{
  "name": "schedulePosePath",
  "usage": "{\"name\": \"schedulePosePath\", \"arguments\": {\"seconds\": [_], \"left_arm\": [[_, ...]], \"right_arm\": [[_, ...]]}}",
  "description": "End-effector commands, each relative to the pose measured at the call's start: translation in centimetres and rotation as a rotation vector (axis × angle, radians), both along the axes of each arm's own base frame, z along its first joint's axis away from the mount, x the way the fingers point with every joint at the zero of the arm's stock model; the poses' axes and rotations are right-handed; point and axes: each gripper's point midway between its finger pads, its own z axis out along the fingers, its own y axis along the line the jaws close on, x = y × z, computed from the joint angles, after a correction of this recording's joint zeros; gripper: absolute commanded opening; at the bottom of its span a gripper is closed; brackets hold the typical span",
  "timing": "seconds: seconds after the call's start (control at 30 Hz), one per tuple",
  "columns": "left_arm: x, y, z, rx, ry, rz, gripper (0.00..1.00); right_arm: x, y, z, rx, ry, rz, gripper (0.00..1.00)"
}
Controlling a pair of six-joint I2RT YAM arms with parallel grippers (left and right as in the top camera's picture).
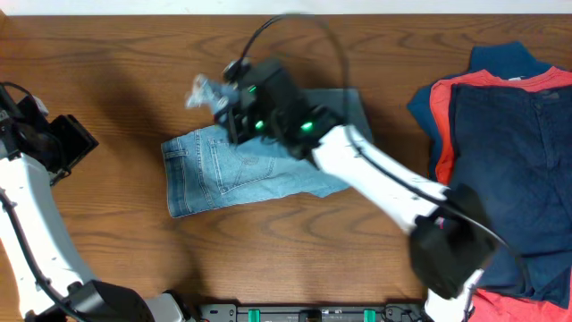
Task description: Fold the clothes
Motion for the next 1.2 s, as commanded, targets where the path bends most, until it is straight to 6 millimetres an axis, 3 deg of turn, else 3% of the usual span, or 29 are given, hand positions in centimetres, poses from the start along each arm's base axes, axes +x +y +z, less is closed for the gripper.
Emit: {"name": "schedulePosePath", "arguments": {"seconds": [0.0, 0.17, 0.23, 0.37, 0.4, 0.47, 0.5, 0.67, 0.73, 0.83, 0.97, 1.03, 1.07, 1.1, 1.17], "left_arm": [[0.0, 0.0, 1.0, 0.009, -0.021, 0.004, 0.6], [0.0, 0.0, 1.0, 0.008, -0.019, 0.004, 0.6], [0.0, 0.0, 1.0, 0.007, -0.018, 0.004, 0.6], [-0.2, -0.1, 0.9, 0.003, -0.012, 0.004, 0.6], [-0.2, -0.2, 0.9, 0.002, -0.01, 0.004, 0.6], [-0.3, -0.2, 0.8, 0.0, -0.007, 0.004, 0.6], [-0.3, -0.2, 0.8, 0.0, -0.006, 0.004, 0.6], [-0.4, -0.2, 0.8, -0.002, -0.003, 0.004, 0.6], [-0.4, -0.3, 0.7, -0.004, 0.0, 0.004, 0.6], [-0.7, -0.5, 0.0, -0.018, 0.018, 0.002, 0.6], [-1.1, -2.4, -2.4, -0.07, 0.086, -0.042, 0.6], [-1.0, -3.6, -3.7, -0.097, 0.115, -0.073, 0.6], [-1.0, -4.3, -4.4, -0.113, 0.128, -0.101, 0.6], [-0.8, -5.5, -5.1, -0.139, 0.138, -0.16, 0.6], [-0.4, -7.4, -6.0, -0.183, 0.142, -0.253, 0.6]], "right_arm": [[-1.9, 2.1, -0.9, 0.01, 0.054, 0.03, 0.03], [-4.3, 4.0, -1.6, -0.009, 0.036, 0.093, 0.07], [-4.8, 4.6, -1.3, 0.0, 0.015, 0.099, 0.02], [-5.4, 5.7, -1.0, 0.005, -0.017, 0.096, 0.03], [-5.6, 5.8, -1.1, -0.007, -0.025, 0.089, 0.14], [-5.6, 5.7, -1.6, -0.039, -0.047, 0.056, 0.56], [-5.5, 5.7, -1.7, -0.052, -0.064, 0.041, 0.64], [-4.5, 5.0, -1.2, -0.077, -0.135, 0.058, 0.65], [-3.4, 3.3, -0.9, -0.101, -0.127, 0.033, 0.64], [-1.3, -1.0, -0.7, -0.166, -0.071, -0.041, 0.56], [1.1, -9.4, -2.0, -0.29, 0.085, -0.165, 0.49], [1.3, -13.3, -3.2, -0.349, 0.189, -0.212, 0.45], [1.0, -14.8, -3.8, -0.375, 0.239, -0.226, 0.4], [0.6, -16.6, -4.5, -0.413, 0.292, -0.237, 0.24], [-0.3, -19.4, -5.8, -0.494, 0.366, -0.252, 0.18]]}}
